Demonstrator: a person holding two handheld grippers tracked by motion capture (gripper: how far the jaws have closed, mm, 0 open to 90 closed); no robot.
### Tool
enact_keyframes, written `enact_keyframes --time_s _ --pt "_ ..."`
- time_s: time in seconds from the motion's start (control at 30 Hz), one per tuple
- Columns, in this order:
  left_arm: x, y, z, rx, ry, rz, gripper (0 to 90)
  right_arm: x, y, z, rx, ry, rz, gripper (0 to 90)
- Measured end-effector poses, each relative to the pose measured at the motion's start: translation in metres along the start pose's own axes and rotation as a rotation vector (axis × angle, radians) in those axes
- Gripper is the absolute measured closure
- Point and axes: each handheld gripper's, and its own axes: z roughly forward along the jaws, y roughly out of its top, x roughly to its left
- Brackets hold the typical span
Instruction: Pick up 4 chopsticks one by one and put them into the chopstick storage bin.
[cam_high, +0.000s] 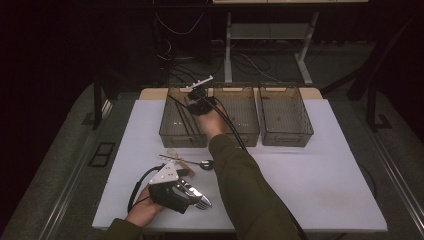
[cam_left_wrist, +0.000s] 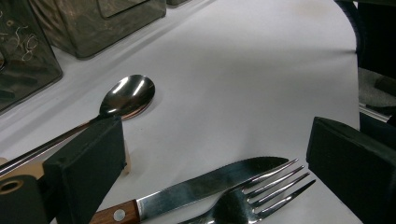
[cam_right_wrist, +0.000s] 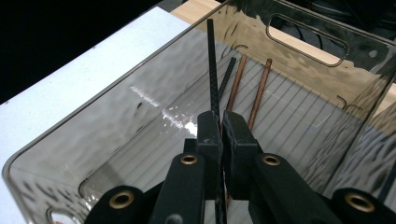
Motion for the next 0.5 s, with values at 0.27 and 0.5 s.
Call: enact_keyframes --time_s 0.27,0.5 --pt "0.0 0.0 0.0 0.001 -0.001 0.002 4.2 0.003 0.0 0.002 0.011 0.016 -0.014 77.1" --pt "0.0 -0.001 0.0 -0.001 0.0 0.0 4.2 -0.002 -0.003 -0.011 0.0 0.08 -0.019 60.1"
